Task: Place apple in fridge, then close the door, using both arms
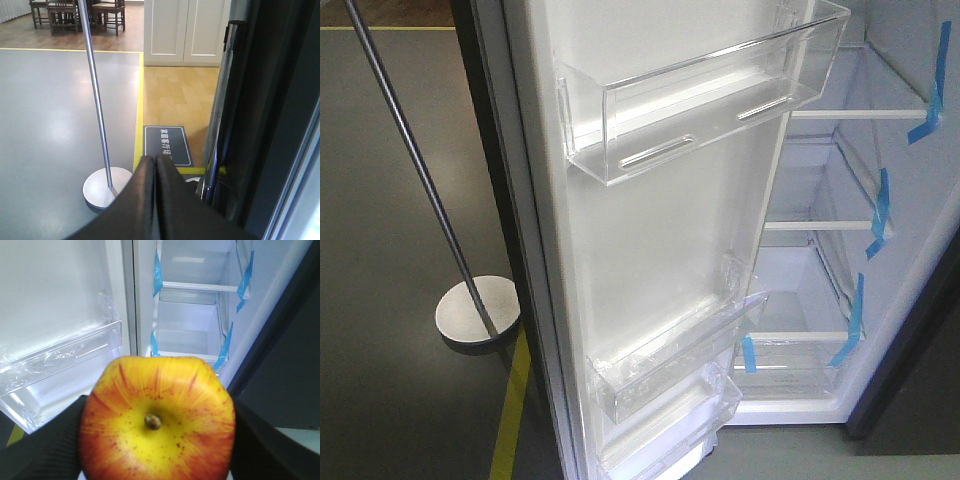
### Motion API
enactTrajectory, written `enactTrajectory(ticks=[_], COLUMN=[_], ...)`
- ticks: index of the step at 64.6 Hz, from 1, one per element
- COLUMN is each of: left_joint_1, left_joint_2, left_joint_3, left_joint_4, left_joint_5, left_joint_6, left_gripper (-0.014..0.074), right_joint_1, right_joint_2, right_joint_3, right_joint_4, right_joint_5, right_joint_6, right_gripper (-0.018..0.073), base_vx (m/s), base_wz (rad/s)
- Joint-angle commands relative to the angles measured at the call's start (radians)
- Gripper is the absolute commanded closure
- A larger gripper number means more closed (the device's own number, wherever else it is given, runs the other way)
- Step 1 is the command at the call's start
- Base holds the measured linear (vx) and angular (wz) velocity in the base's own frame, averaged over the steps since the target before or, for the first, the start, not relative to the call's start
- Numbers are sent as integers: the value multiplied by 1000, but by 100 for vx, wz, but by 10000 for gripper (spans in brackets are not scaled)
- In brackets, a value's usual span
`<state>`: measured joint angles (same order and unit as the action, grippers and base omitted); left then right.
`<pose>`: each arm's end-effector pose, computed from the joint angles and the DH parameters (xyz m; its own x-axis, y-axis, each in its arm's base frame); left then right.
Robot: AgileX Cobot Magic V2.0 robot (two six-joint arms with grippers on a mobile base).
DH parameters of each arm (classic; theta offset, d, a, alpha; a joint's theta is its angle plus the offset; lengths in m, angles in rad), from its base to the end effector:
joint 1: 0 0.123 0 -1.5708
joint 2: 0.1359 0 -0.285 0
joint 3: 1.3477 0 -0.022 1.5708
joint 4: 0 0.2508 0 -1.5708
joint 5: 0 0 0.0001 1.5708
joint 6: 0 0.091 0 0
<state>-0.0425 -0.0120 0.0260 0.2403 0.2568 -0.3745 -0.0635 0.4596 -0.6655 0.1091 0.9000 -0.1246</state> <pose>0.0553 0.0032 0.1825 -0.1713 -0.1339 -0.9761 -0.0417 0.9908 -0.1286 0.0727 0.0032 0.3248 -0.5655 -0.0205 -0.8245 -0.0389 0.9992 0.0018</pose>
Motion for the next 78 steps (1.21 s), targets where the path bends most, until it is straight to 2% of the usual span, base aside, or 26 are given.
enactTrajectory(ticks=[1,22,28,36,54,64,71,78], left_joint_1=[-5,-5,-5,-5,-5,-5,-5,-5], left_joint_2=[-14,-14,-14,-14,-14,-14,-14,-14], left_joint_3=[21,21,21,21,21,21,21,21], left_joint_4=[3,3,3,3,3,3,3,3], left_joint_5=[-64,-64,-64,-64,-64,-64,-64,-64], left_joint_6=[-6,-6,-6,-6,-6,-6,-6,-6], left_gripper=[601,601,601,601,601,601,601,601], right_joint_1=[-2,-2,-2,-2,-2,-2,-2,-2], right_joint_2=[6,6,6,6,27,188,355,569], right_joint_3=[-28,-28,-31,-31,-64,-301,-567,-841], right_joint_4=[0,9,9,61,148,278,389,497], right_joint_5=[-71,-90,-139,-206,-260,-190,-134,-38], right_joint_6=[-2,0,-1,-1,-23,-183,-315,-349], right_gripper=[372,372,372,372,370,367,364,359], base_vx=[0,0,0,0,0,0,0,0], base_wz=[0,0,0,0,0,0,0,0])
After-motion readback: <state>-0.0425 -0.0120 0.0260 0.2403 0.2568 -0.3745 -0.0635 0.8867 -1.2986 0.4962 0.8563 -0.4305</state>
